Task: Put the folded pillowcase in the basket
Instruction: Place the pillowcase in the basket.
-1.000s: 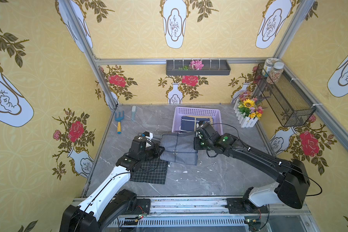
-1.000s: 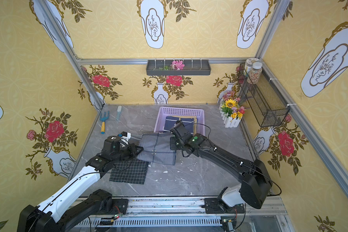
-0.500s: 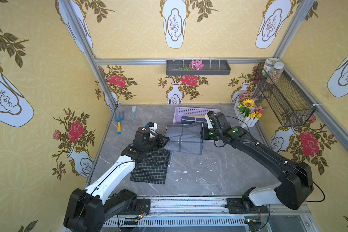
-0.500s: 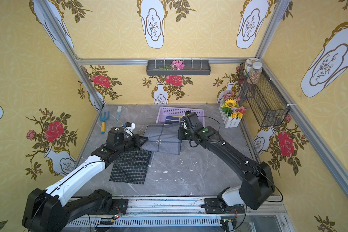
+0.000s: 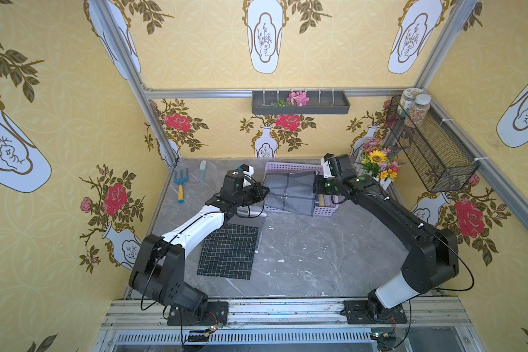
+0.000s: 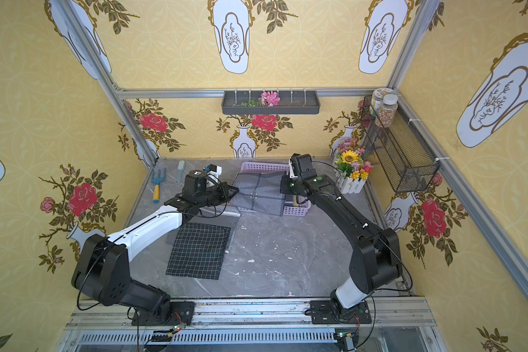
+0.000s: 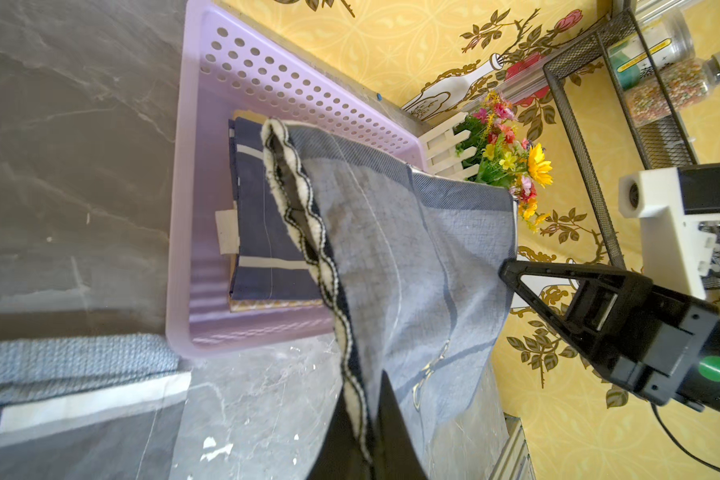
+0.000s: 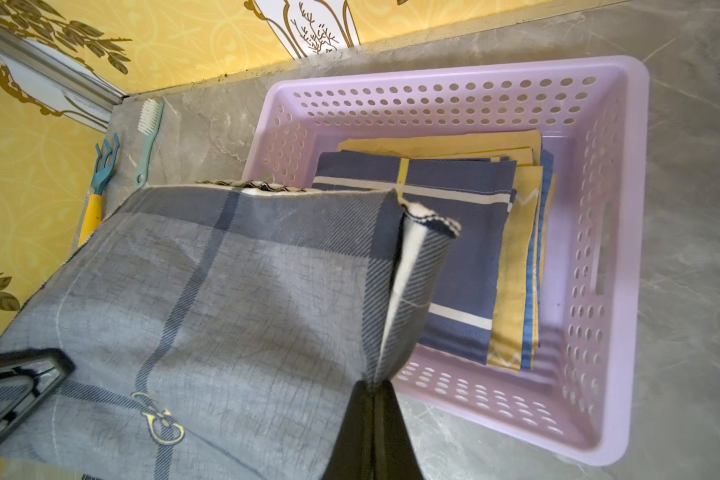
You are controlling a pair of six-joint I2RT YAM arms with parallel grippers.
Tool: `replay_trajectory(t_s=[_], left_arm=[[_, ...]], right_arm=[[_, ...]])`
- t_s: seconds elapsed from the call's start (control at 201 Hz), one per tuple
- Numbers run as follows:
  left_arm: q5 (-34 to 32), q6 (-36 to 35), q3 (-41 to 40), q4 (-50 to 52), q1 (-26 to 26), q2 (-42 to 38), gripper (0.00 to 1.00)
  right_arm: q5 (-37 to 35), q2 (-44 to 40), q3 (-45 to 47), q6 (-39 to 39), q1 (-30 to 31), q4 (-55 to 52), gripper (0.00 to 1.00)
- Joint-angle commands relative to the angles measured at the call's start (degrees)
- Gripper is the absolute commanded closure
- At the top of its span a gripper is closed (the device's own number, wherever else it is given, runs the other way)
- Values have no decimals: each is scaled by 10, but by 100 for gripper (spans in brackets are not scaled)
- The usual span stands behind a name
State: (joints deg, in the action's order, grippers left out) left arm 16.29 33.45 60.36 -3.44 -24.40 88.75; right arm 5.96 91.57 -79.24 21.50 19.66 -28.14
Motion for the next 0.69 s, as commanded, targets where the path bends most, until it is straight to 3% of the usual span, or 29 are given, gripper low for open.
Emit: replay_trajectory(t_s=[0.0, 0.688], left_arm=[[4, -16, 32, -27, -1, 35, 100], [9, -13, 163, -48, -3, 218, 100]], right_arm=[[19, 20, -20, -25, -17, 33, 100], [84, 171, -115, -70, -100, 52, 100]])
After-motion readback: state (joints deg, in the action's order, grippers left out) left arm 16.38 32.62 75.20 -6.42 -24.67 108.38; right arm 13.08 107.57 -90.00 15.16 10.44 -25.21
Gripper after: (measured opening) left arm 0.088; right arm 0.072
